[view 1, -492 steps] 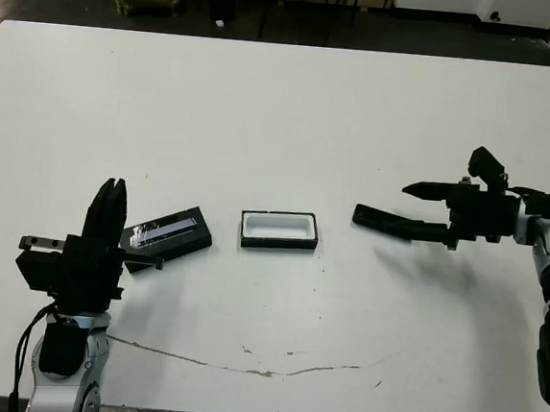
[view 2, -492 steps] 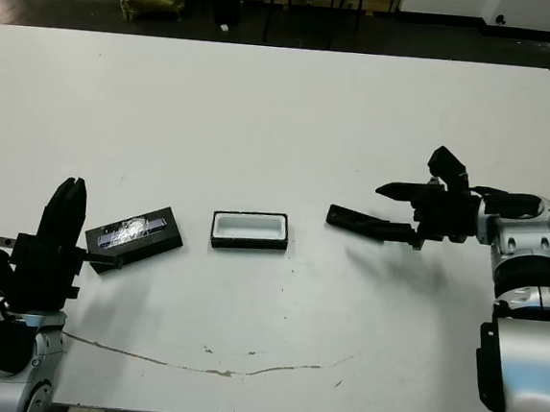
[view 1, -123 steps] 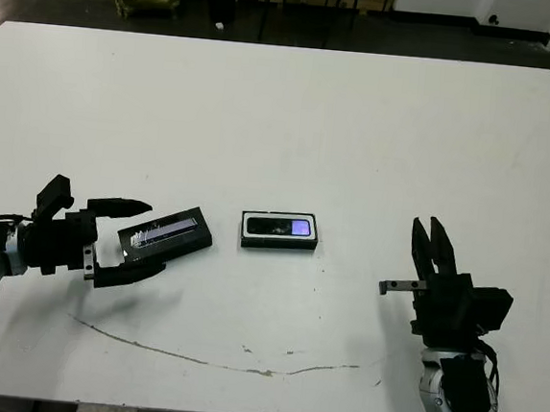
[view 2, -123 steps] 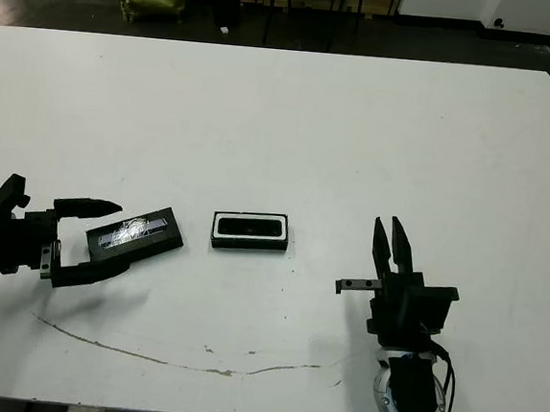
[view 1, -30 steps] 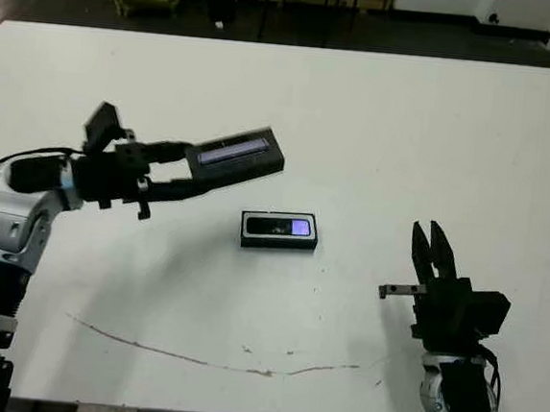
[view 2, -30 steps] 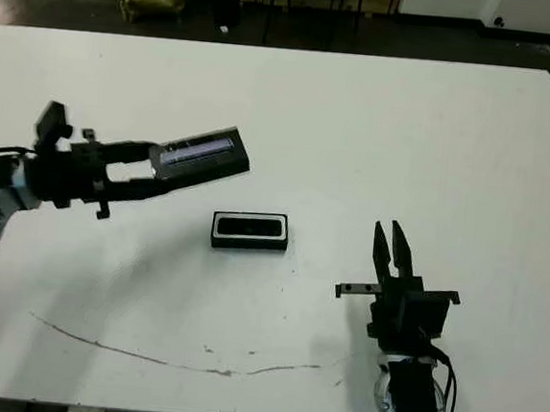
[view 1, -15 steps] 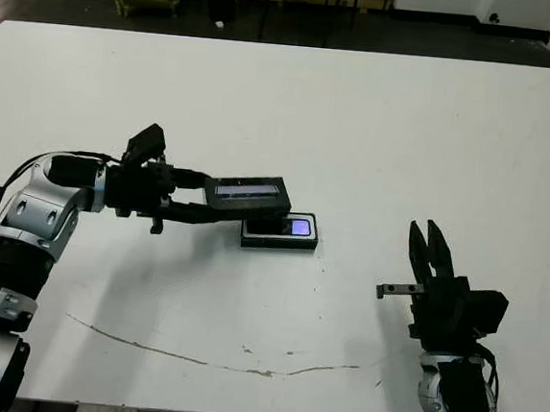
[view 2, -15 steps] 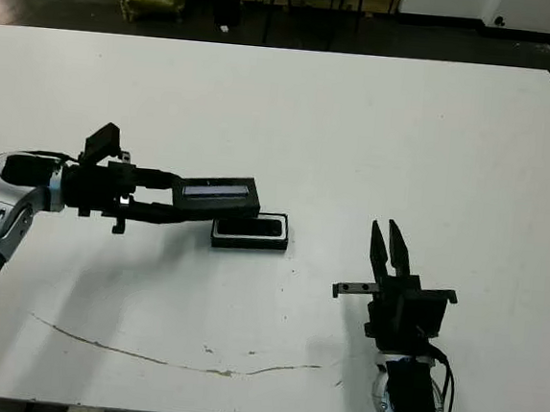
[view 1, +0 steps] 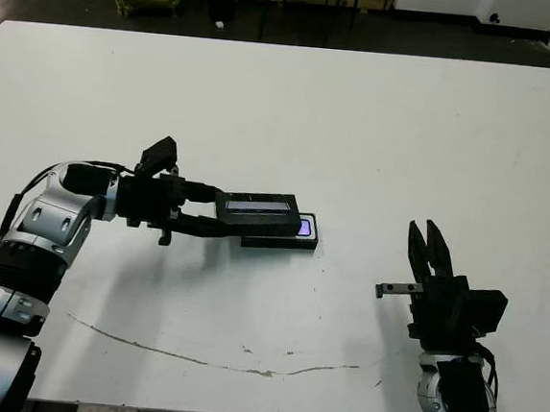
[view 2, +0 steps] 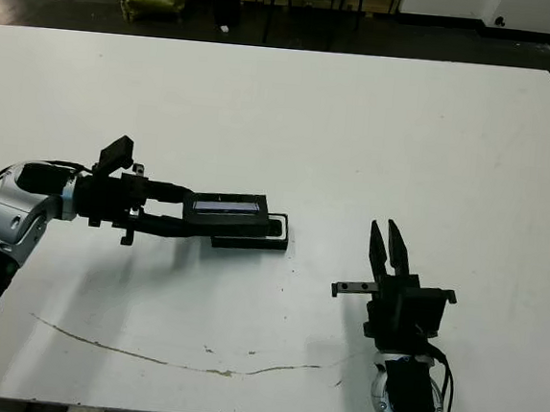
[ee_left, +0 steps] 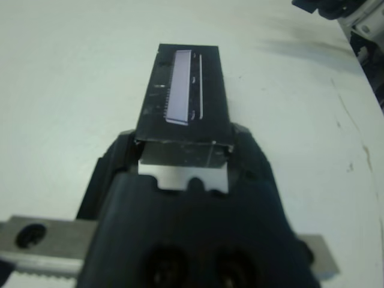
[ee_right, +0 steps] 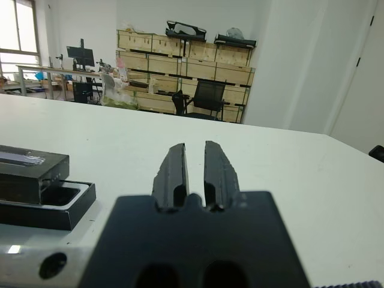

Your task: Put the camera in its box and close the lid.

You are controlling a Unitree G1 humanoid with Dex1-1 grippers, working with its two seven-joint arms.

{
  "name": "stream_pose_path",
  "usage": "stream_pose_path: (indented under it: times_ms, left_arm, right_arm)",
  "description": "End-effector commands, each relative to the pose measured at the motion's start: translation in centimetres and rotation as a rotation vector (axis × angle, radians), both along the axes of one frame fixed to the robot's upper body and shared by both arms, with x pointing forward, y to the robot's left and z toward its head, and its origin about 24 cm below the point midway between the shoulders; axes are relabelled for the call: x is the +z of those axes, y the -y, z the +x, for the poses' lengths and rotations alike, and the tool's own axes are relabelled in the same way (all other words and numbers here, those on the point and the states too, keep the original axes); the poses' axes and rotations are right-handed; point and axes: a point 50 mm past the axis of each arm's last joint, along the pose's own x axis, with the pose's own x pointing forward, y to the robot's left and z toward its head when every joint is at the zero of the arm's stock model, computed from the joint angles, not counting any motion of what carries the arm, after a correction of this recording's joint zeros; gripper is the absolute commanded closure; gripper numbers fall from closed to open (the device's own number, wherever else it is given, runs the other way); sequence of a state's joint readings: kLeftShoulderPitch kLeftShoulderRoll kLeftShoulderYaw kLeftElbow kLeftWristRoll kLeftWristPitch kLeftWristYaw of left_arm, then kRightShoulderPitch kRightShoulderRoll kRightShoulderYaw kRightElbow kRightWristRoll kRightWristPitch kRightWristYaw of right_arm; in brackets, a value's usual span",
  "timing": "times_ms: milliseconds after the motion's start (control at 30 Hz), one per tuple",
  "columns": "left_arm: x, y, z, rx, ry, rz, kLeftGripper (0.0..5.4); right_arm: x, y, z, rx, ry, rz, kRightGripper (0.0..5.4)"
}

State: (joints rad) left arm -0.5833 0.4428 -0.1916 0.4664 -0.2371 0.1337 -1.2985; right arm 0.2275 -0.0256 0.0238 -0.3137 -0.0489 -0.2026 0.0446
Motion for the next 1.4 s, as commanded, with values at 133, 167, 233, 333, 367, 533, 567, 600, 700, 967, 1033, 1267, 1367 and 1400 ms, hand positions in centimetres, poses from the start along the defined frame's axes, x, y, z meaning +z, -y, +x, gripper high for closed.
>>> stream_pose_path:
  times_ms: [133, 167, 233, 333, 367, 533, 567, 600, 700, 967, 1033, 1267, 1367, 1400]
  left_arm:
    - [-1.7, 0.9, -0.5, -0.032, -0.015, -0.011, 3.48]
    - [-1.8, 1.1, -0.5, -0.035, -0.005, -0.021, 3.48]
    - [-2.0, 1.4, -0.5, -0.032, 0.013, -0.023, 3.48]
    - [-2.2, 1.6, -0.3, -0.02, 0.013, 0.001, 3.48]
    - [-2.3, 1.7, -0.2, -0.015, 0.016, 0.018, 3.48]
    - [-2.3, 1.9, -0.1, -0.015, 0.05, 0.052, 3.48]
    - [-2.4, 1.9, 0.0, -0.013, 0.052, 0.058, 3.48]
    - [-2.4, 1.9, 0.0, -0.011, 0.053, 0.064, 3.48]
    - [-2.5, 1.8, 0.1, -0.004, 0.056, 0.08, 3.48]
    - [-1.7, 1.0, 0.4, 0.021, 0.094, 0.11, 3.48]
    - [-1.4, 0.7, 0.5, 0.024, 0.09, 0.098, 3.48]
    - [-1.0, 0.3, 0.9, 0.043, 0.112, 0.104, 3.48]
    - [-0.9, 0.2, 1.0, 0.049, 0.114, 0.111, 3.48]
    - [-0.9, 0.2, 1.0, 0.049, 0.115, 0.107, 3.48]
  right_arm:
    - [-0.5, 0.4, 0.0, -0.008, -0.035, 0.0, 5.4]
    - [-0.5, 0.5, 0.0, -0.007, -0.036, 0.001, 5.4]
    - [-0.5, 0.5, -0.1, -0.009, -0.038, 0.002, 5.4]
    - [-0.5, 0.5, -0.1, -0.008, -0.038, 0.001, 5.4]
    - [-0.5, 0.5, -0.1, -0.006, -0.036, 0.004, 5.4]
    - [-0.4, 0.4, -0.2, -0.006, -0.035, -0.004, 5.4]
    - [-0.4, 0.4, -0.2, -0.004, -0.034, -0.003, 5.4]
    - [-0.5, 0.5, -0.2, -0.004, -0.036, -0.002, 5.4]
    - [-0.5, 0.5, -0.2, -0.001, -0.037, -0.004, 5.4]
    - [-0.6, 0.4, -0.2, 0.002, -0.038, -0.009, 5.4]
    - [-0.6, 0.4, -0.2, 0.006, -0.037, -0.001, 5.4]
    - [-0.7, 0.4, -0.2, 0.008, -0.036, -0.006, 5.4]
    - [-0.7, 0.4, -0.2, 0.007, -0.037, -0.001, 5.4]
    - [-0.7, 0.4, -0.2, 0.007, -0.037, 0.001, 5.4]
